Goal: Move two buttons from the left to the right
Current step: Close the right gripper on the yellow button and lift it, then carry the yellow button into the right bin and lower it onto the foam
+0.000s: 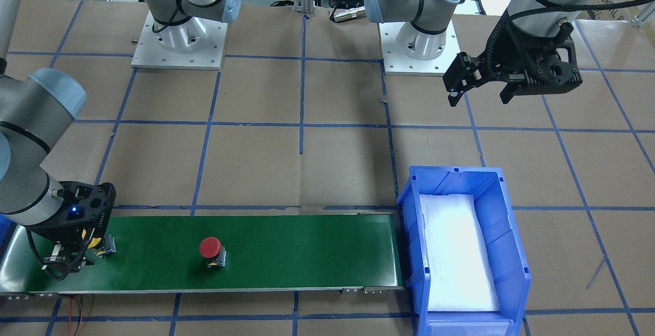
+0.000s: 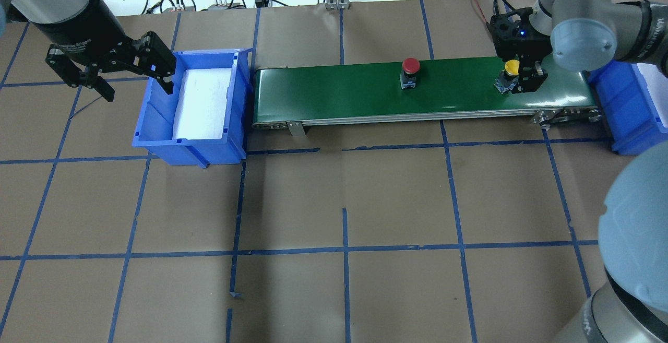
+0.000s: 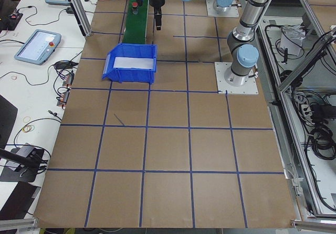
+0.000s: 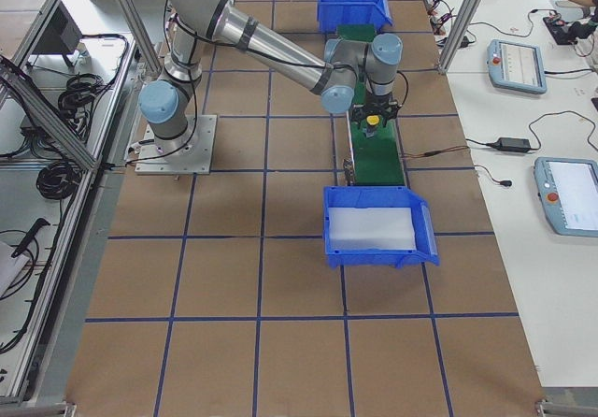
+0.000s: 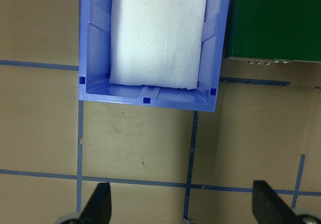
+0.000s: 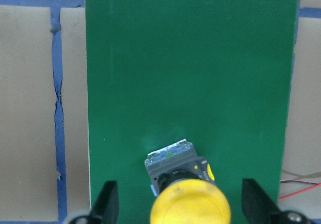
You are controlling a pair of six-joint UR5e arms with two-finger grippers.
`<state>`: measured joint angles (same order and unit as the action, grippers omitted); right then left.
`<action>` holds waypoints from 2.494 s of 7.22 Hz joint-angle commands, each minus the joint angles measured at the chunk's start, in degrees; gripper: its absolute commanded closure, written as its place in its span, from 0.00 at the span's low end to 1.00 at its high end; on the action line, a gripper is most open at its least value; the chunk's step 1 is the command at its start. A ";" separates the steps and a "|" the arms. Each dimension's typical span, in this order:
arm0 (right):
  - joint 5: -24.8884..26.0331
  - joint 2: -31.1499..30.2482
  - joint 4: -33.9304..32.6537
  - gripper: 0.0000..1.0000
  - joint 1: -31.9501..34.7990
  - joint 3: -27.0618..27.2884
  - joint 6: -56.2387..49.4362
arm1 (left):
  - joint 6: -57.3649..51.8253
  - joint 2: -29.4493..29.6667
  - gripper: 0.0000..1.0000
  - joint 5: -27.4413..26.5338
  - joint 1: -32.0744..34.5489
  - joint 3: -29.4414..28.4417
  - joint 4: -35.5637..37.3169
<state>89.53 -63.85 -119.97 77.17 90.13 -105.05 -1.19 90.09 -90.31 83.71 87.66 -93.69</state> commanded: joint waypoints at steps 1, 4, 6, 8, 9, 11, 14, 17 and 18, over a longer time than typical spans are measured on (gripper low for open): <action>1.52 0.04 0.00 0.82 0.00 -0.40 -0.07 | -0.04 0.00 0.00 -0.04 0.05 0.06 0.00; 1.61 -0.57 0.26 0.85 0.00 -1.79 -0.07 | 0.05 0.00 0.00 0.04 0.14 -0.03 0.00; 3.88 -2.67 0.87 0.85 -0.87 -6.60 -0.24 | 0.05 0.00 0.00 0.04 0.14 -0.03 0.00; 5.40 -2.77 5.24 0.85 -8.03 -12.51 -1.38 | 0.05 0.00 0.00 0.04 0.14 -0.03 0.00; 4.08 -2.68 5.27 0.85 -12.96 -13.05 -2.60 | 0.05 0.00 0.00 0.04 0.14 -0.03 0.00; 0.30 0.19 4.75 0.85 -21.31 -13.40 -5.23 | 0.05 0.00 0.00 0.04 0.14 -0.03 0.00; -2.17 9.59 3.51 0.85 -25.83 -19.45 -13.83 | 0.05 0.00 0.00 0.04 0.14 -0.03 0.00; 6.51 12.70 2.10 0.85 -26.02 -17.20 -14.74 | 0.05 0.00 0.00 0.04 0.14 -0.03 0.00; 7.05 12.61 2.19 0.85 -26.02 -15.97 -14.74 | 0.05 0.00 0.00 0.04 0.14 -0.03 0.00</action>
<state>94.82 -51.44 -117.77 51.18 72.76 -119.64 -1.14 90.09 -90.26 83.85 87.63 -93.69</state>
